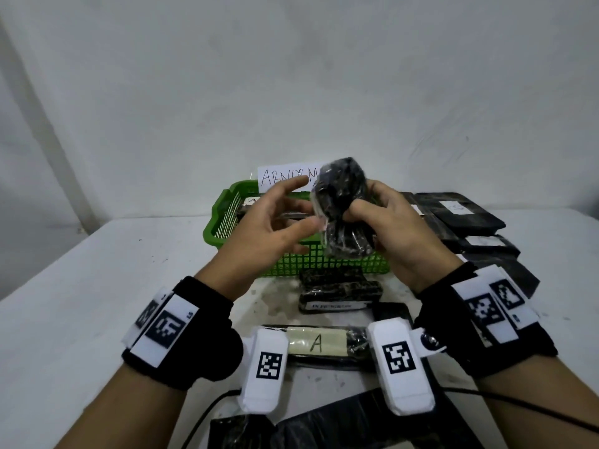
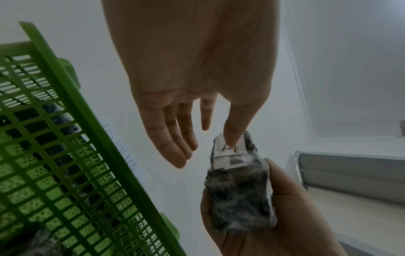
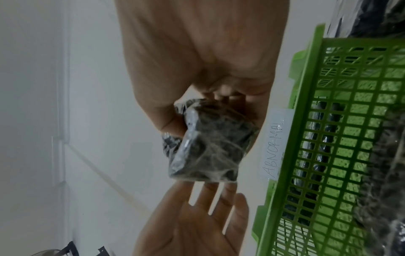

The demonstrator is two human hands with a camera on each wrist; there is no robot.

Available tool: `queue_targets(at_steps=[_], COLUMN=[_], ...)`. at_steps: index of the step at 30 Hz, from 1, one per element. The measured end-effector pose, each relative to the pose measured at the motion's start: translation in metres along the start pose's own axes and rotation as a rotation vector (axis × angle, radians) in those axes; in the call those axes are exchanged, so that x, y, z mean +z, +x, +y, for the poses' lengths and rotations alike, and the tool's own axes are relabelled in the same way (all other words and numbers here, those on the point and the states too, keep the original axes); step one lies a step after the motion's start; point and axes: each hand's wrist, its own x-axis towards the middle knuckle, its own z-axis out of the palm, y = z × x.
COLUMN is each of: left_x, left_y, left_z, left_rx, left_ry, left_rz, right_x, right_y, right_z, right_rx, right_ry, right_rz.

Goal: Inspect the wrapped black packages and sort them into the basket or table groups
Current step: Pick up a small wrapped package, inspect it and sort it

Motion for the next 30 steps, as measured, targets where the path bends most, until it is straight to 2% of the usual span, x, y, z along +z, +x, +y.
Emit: queue_targets(at_steps=[2,5,8,11,17,20,25,30], left_x=[0.001,-0.001,-0.005,-0.004,0.005,0.004,0.001,-0.004], left_y=[0.000,0.001,0.002,0.002,-0.001,-0.002,0.000,0.001], left_z=[-0.001,-0.001,-0.002,-0.001,0.004,0.006,0.001,-0.001], left_rx=[-0.011,0.020,0.028,0.043,0.014,-0.029,-0.074,0.041], left_ry=[-0.014,-0.003,-0.003,0.012,-0.017,0.048,0.051,0.118], left_rz=[0.003,0.088,0.152,0.136,0.043,0.016,0.052,0.091], right_x=[0.000,0.001,-0.001,-0.003,-0.009,-0.012,-0.006,-0.011], right_y=[-0.001,-0.003,-0.007,-0.009,0.001,0.002,-0.003,-0.010], right_z=[0.001,0.001,-0.003,-0.003,0.011,0.013,0.006,-0.002], right_rx=[0.030,0.012,0.060,0.071,-0.054,-0.060,-0.004,0.147], right_ry=[-0.039,-0.110,-0.067,-0.059,-0.174,-0.163,-0.109,-0.112], right_rz=[-0.016,0.014,-0.111,-0.194,0.045,0.065,-0.070,-0.295])
